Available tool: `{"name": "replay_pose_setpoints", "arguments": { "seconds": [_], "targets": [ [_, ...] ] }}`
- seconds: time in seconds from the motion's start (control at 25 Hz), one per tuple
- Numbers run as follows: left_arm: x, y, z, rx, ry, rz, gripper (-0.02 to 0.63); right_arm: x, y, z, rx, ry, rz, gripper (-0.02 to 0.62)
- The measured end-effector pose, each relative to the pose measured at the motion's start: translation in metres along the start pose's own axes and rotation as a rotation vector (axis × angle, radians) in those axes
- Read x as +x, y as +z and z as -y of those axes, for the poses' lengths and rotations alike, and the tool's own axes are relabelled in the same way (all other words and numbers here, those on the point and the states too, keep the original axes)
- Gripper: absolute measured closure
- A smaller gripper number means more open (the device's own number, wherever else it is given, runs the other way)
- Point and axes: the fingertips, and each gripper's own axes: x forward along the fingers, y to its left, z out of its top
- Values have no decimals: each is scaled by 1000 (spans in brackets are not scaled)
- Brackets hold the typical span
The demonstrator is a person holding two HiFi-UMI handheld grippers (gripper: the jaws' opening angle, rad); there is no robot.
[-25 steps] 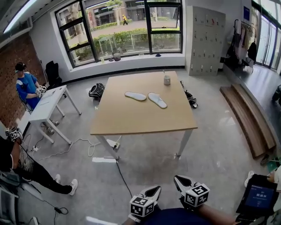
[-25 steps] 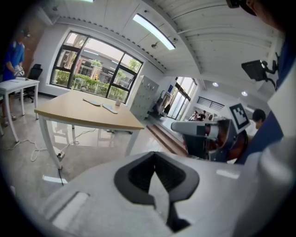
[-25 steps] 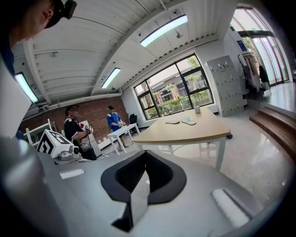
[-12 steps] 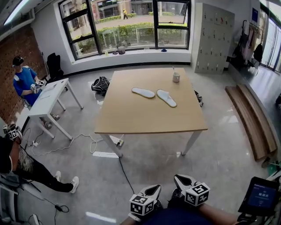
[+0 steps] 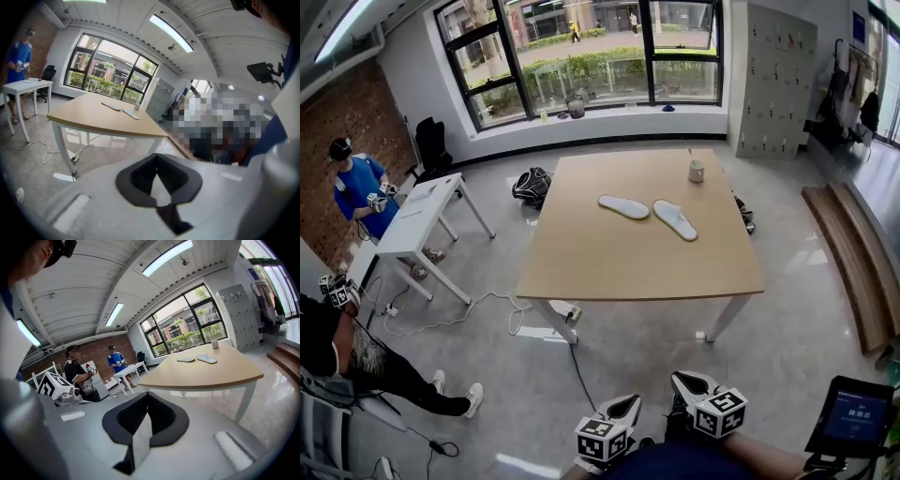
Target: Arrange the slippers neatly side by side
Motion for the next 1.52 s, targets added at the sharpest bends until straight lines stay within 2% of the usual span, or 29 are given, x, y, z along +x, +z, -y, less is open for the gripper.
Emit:
{"name": "replay_pose_setpoints", "arguments": {
  "seconds": [0.24,0.6,1.04,1.52],
  "targets": [
    [37,26,-12,-6,13,-11,601,25,27,38,20,9,-2,584],
    [98,71,-16,29,18,-29,601,53,67,94,24,31,9,584],
    [175,121,-12,47,15,-27,601,73,113,174,52,31,27,584],
    [209,140,-30,8,49,-31,601,101,125,208,69,52,-17,584]
  ]
}}
